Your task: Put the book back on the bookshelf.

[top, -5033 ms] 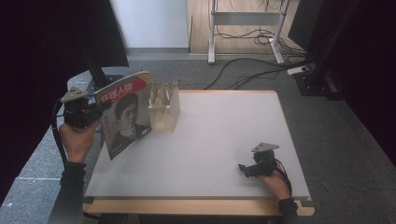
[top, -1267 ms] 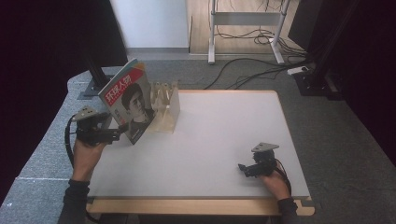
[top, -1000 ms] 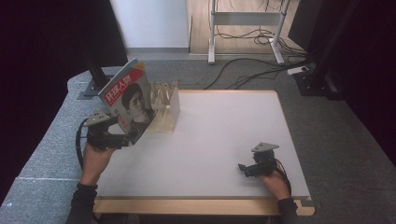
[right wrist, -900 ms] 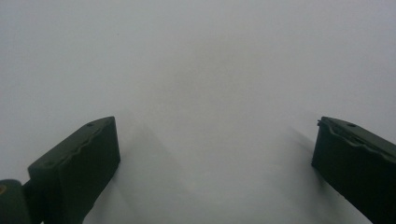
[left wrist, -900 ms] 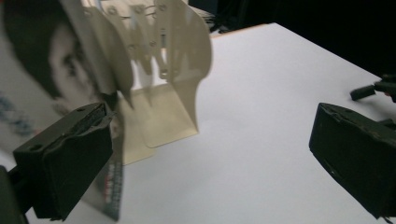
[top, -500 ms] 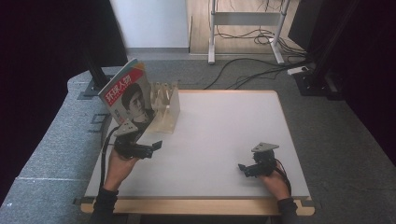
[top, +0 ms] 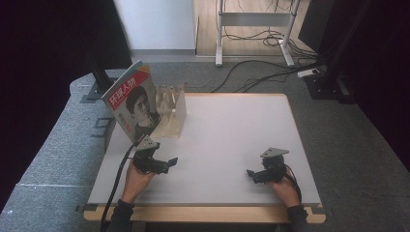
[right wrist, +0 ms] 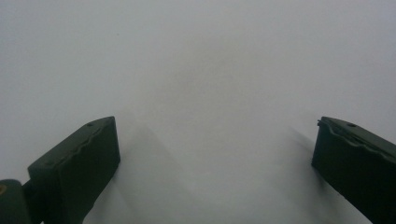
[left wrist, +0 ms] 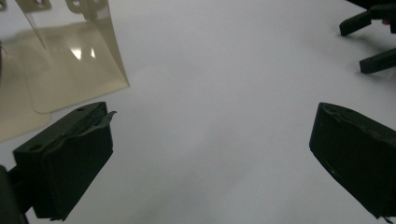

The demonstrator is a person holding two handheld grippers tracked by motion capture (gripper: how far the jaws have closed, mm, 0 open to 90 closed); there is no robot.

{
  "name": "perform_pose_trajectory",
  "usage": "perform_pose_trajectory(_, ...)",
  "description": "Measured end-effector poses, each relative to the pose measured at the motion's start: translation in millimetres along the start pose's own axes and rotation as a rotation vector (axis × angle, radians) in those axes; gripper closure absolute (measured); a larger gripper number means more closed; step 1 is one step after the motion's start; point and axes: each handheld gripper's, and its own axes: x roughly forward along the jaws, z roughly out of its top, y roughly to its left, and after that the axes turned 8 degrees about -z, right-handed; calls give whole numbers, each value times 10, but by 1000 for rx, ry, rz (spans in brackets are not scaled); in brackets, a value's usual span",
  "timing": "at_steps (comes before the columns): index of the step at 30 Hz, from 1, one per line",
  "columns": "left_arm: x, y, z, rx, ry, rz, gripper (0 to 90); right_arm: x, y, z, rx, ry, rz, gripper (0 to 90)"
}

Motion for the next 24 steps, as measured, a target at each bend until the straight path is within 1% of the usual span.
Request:
perform_pose_trajectory(5,143,-12,-125,10,58,19,0,0,0,0,0,0,-1,0)
perform_pose_trajectory(11,356,-19,-242,13,134,9,0,0,0,0,0,0,-1,0)
perform_pose_trajectory(12,404,-18,-270,6,151,5,0,0,0,0,0,0,-1,0)
perform_pose_trajectory(13,457,-12,-299,-4,182,-2,0,0,0,0,0,0,-1,0)
perform_pose_trajectory(16,513,-85,-293,45,229,62,0,0,-1,-1,-2,0,-1,0)
perform_pose_trajectory(17,513,-92,-294,55,232,67,0,0,-1,-1,-2,0,-1,0)
perform_pose_trajectory(18,514,-88,-295,49,232,65,0,0,0,-2,-2,0,-1,0)
perform_pose_trajectory(24,514,-89,-298,51,233,64,0,-2,5,-9,1,-1,-2,0)
